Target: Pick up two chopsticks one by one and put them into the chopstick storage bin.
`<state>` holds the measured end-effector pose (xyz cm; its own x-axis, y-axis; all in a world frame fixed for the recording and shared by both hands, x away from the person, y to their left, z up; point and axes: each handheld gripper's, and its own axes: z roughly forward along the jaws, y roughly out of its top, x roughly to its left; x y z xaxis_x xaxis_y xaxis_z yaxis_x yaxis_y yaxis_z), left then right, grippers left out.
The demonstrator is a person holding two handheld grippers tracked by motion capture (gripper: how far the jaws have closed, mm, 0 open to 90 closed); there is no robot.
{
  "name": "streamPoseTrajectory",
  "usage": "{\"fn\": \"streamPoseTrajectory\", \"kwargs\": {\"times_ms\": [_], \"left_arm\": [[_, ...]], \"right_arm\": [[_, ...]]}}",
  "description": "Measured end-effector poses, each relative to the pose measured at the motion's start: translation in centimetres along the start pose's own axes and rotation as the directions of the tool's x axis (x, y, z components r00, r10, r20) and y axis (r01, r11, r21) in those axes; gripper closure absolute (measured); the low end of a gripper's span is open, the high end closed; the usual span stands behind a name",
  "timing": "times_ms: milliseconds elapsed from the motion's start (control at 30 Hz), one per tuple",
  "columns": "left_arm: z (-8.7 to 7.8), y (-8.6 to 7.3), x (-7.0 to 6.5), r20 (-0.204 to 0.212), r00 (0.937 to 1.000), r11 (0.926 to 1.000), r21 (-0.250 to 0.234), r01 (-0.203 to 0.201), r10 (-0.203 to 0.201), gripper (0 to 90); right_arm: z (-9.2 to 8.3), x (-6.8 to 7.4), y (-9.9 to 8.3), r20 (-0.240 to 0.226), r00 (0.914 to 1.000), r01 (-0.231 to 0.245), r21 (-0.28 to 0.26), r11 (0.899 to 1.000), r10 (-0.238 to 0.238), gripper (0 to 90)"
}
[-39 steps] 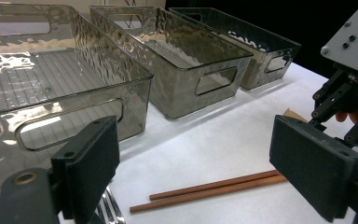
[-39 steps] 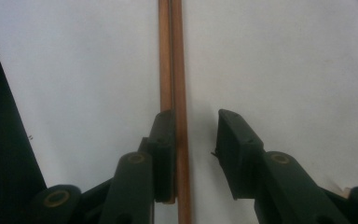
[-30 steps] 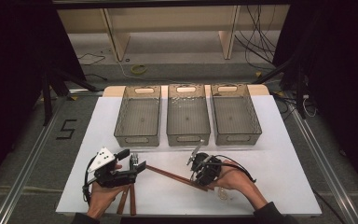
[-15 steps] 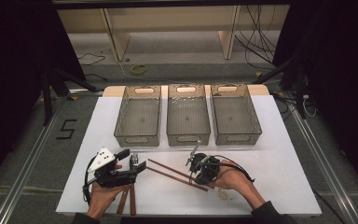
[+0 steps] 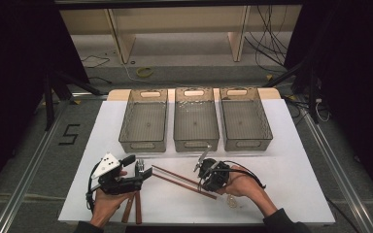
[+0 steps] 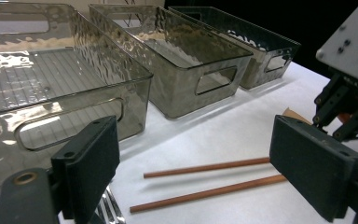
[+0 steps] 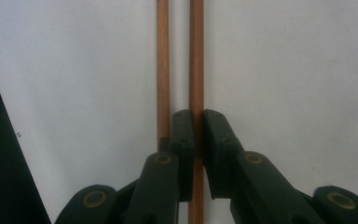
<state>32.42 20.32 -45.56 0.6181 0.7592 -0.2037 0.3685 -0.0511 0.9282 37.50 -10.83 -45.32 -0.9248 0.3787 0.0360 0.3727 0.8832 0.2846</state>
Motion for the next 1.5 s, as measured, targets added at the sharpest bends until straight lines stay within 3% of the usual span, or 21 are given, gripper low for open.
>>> {"fn": "streamPoseTrajectory", "kwargs": {"times_ms": [233, 400, 433, 500, 567, 600, 633, 667, 733, 767, 800, 867, 1067, 1100, 1133, 1167, 1200, 1233, 1267, 1333, 1500], "left_arm": [[0.8, 0.8, -0.6, 0.064, 0.9967, 0.9962, 0.067, -0.055, 0.051, 15.3], [1.7, 2.2, -1.9, 0.129, 0.9818, 0.9767, 0.146, -0.158, 0.139, 15.4], [2.5, 2.8, -2.5, 0.139, 0.9708, 0.9583, 0.183, -0.219, 0.196, 15.3], [2.9, 3.1, -2.8, 0.149, 0.9644, 0.9475, 0.204, -0.246, 0.218, 15.4], [3.7, 3.8, -3.4, 0.194, 0.9457, 0.9176, 0.255, -0.305, 0.260, 15.7], [3.7, 3.8, -3.4, 0.194, 0.9457, 0.9176, 0.255, -0.305, 0.260, 15.8], [4.2, 4.0, -3.7, 0.217, 0.9331, 0.8928, 0.293, -0.343, 0.287, 16.0], [4.2, 4.0, -3.7, 0.217, 0.9331, 0.8928, 0.293, -0.343, 0.287, 16.0], [4.5, 4.1, -4.0, 0.235, 0.9203, 0.8668, 0.326, -0.378, 0.313, 16.2], [4.8, 4.1, -4.4, 0.260, 0.9044, 0.8395, 0.351, -0.415, 0.338, 16.4], [4.8, 4.1, -4.4, 0.260, 0.9044, 0.8395, 0.351, -0.415, 0.338, 16.8], [5.2, 4.1, -4.7, 0.279, 0.8867, 0.8042, 0.383, -0.455, 0.369, 16.9], [5.8, 4.0, -5.2, 0.309, 0.8469, 0.7358, 0.422, -0.530, 0.433, 23.4], [6.0, 3.9, -5.3, 0.315, 0.8361, 0.7143, 0.436, -0.548, 0.449, 24.7], [6.0, 3.9, -5.3, 0.315, 0.8361, 0.7143, 0.436, -0.548, 0.449, 25.9], [6.2, 3.9, -5.4, 0.325, 0.8216, 0.6889, 0.448, -0.570, 0.468, 27.0], [6.2, 3.9, -5.4, 0.325, 0.8216, 0.6889, 0.448, -0.570, 0.468, 28.2], [6.4, 3.9, -5.6, 0.341, 0.8089, 0.6667, 0.458, -0.588, 0.479, 29.6], [6.4, 3.9, -5.6, 0.341, 0.8089, 0.6667, 0.458, -0.588, 0.479, 31.2], [6.5, 3.9, -5.8, 0.358, 0.7964, 0.6375, 0.477, -0.605, 0.487, 35.4], [6.4, 4.0, -6.0, 0.382, 0.7813, 0.6148, 0.482, -0.624, 0.493, 47.5]], "right_arm": [[-1.5, 0.4, 0.1, 0.003, 0.9999, -0.010, -0.041, 0.999, 0.010, 84.0], [-2.5, 0.8, 0.1, 0.009, 0.9999, 0.015, -0.070, 0.997, -0.015, 84.0], [-2.7, 0.9, 0.2, 0.006, 0.9996, 0.026, -0.070, 0.997, -0.026, 84.0], [-3.0, 1.1, 0.2, 0.012, 0.9989, 0.045, -0.082, 0.996, -0.045, 84.0], [-3.2, 1.3, 0.3, 0.009, 0.9991, 0.042, -0.086, 0.995, -0.041, 84.0], [-3.2, 1.4, 0.3, 0.010, 0.9991, 0.042, -0.089, 0.995, -0.042, 84.0], [-3.3, 1.5, 0.3, 0.009, 0.9986, 0.052, -0.085, 0.995, -0.052, 84.0], [-3.3, 1.5, 0.3, 0.009, 0.9986, 0.052, -0.085, 0.995, -0.052, 84.0], [-3.4, 1.8, 0.3, 0.010, 0.9979, 0.064, -0.094, 0.994, -0.063, 84.0], [-3.5, 1.8, 0.4, 0.011, 0.9968, 0.079, -0.088, 0.993, -0.079, 84.0], [-3.6, 2.0, 0.4, 0.015, 0.9970, 0.077, -0.095, 0.992, -0.076, 84.0], [-3.6, 2.1, 0.4, 0.015, 0.9971, 0.076, -0.096, 0.992, -0.075, 84.0], [-3.9, 2.6, 0.5, 0.015, 0.9933, 0.116, -0.089, 0.989, -0.115, 84.0], [-3.9, 2.7, 0.5, 0.017, 0.9927, 0.121, -0.089, 0.989, -0.120, 84.0], [-3.9, 2.7, 0.5, 0.017, 0.9927, 0.121, -0.089, 0.989, -0.120, 84.0], [-4.1, 3.1, 0.6, 0.013, 0.9922, 0.124, -0.083, 0.989, -0.124, 84.0], [-4.1, 3.2, 0.6, 0.016, 0.9906, 0.137, -0.086, 0.987, -0.136, 84.0], [-4.2, 3.4, 0.6, 0.014, 0.9910, 0.134, -0.088, 0.987, -0.133, 84.0], [-4.4, 3.4, 0.7, 0.014, 0.9891, 0.147, -0.082, 0.986, -0.146, 84.0], [-4.5, 3.7, 0.7, 0.014, 0.9889, 0.148, -0.087, 0.985, -0.148, 84.0], [-4.7, 4.0, 0.6, 0.018, 0.9854, 0.170, -0.087, 0.982, -0.169, 84.0]]}}
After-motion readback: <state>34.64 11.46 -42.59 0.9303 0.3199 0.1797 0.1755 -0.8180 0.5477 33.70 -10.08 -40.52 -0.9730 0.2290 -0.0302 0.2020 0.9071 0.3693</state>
